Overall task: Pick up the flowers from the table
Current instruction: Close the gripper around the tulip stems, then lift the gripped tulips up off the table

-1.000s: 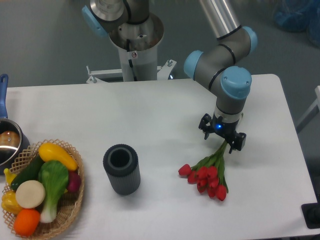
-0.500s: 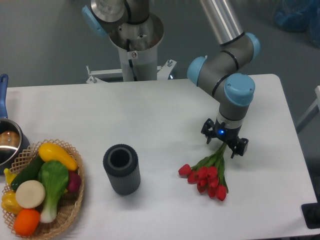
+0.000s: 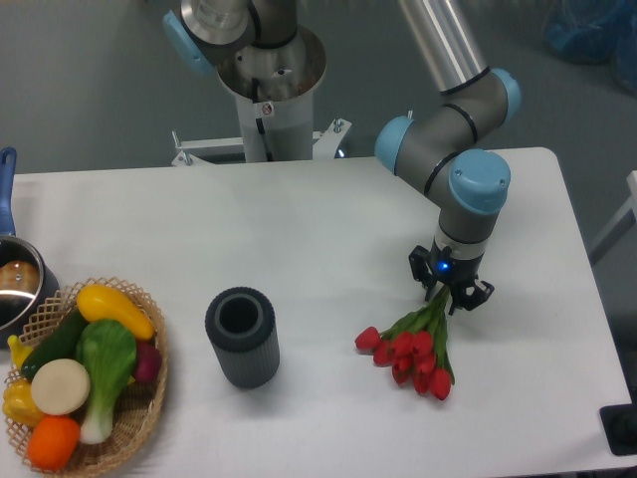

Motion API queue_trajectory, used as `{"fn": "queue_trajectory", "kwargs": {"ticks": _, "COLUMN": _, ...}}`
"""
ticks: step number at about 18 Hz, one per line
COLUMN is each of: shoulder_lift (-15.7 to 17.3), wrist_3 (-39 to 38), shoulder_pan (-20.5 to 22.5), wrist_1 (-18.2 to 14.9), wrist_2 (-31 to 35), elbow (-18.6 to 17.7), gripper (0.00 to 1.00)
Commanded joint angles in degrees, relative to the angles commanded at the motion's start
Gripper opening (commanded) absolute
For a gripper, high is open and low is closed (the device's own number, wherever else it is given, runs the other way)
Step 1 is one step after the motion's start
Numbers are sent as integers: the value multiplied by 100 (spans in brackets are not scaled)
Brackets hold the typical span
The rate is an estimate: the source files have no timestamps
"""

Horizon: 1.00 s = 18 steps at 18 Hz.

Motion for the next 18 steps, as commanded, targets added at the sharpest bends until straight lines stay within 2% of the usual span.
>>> {"fn": "queue_trajectory", "kwargs": {"ticks": 3, "shoulder_lift": 9, "wrist_3": -17, "shoulder_pan": 0, "wrist_1": -9, "wrist_2": 0, "elbow": 0, "gripper": 14}}
{"fn": "queue_trajectory", "kwargs": {"ticks": 9, "shoulder_lift": 35, "wrist_3": -35, "shoulder_pan": 18, "wrist_1": 17, "wrist_2": -52, "elbow": 114, "gripper": 14}}
{"fn": "queue_trajectory", "kwargs": {"ticks": 12, "shoulder_lift": 237, "wrist_3": -53, "shoulder_pan": 53, "wrist_1": 18, "wrist_2": -621, "elbow": 246, "gripper": 14}}
{"fn": "queue_trajectory", "kwargs": {"ticks": 15, "shoulder_lift": 299, "wrist_3": -201, "shoulder_pan": 132, "wrist_1": 18, "wrist_2": -1343, "elbow": 343, "gripper": 14}}
{"fn": "queue_trajectory", "kwargs": {"ticks": 18, "shoulder_lift": 457, "wrist_3": -386, "shoulder_pan": 97, "wrist_1": 18, "wrist_2": -1502, "elbow": 500, "gripper": 14}}
